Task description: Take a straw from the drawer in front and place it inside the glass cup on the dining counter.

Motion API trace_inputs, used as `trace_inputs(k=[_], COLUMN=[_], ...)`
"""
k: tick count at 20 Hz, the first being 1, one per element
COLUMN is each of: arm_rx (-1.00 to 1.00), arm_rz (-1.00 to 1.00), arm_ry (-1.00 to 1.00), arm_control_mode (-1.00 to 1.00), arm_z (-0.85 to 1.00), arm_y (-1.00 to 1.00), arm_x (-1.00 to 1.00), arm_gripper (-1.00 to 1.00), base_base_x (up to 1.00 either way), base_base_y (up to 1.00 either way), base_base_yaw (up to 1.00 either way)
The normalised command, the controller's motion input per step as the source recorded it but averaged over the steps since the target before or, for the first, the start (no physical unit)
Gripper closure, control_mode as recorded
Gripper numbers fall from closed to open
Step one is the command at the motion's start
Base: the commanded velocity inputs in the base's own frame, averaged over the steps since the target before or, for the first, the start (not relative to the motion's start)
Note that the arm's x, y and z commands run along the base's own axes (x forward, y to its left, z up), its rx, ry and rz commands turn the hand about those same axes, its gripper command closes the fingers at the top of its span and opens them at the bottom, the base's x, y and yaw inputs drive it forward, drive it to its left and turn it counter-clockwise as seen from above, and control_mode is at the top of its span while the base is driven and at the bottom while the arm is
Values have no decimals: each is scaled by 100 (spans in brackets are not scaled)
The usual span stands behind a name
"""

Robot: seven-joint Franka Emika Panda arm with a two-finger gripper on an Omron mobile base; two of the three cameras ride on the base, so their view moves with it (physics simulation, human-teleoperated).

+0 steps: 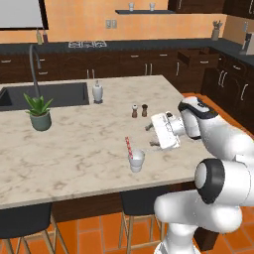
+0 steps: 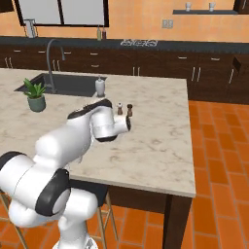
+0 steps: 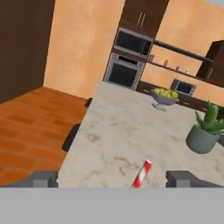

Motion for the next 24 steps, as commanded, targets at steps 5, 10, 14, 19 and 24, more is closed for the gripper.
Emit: trace_inputs(k=[5,10,14,19,24], arm_rx=[-92,-100,-100,-67,-24], arm_rz=[0,0,0,0,0], arm_ry=[-47,-40,-39,-72,-92], arm_control_mode=[-100,-100,-100,-100,-100], arm_z=[-3,-30,-43,-45,-40], arm_y=[-50,-44,-32,-14,-20], arm_x=[-100,-93,-70,-68,-81], arm_gripper=[-100,-100,-100,-100,-100], base_base_x=[0,0,0,0,0], base_base_y=[0,0,0,0,0], base_base_yaw=[0,0,0,0,0])
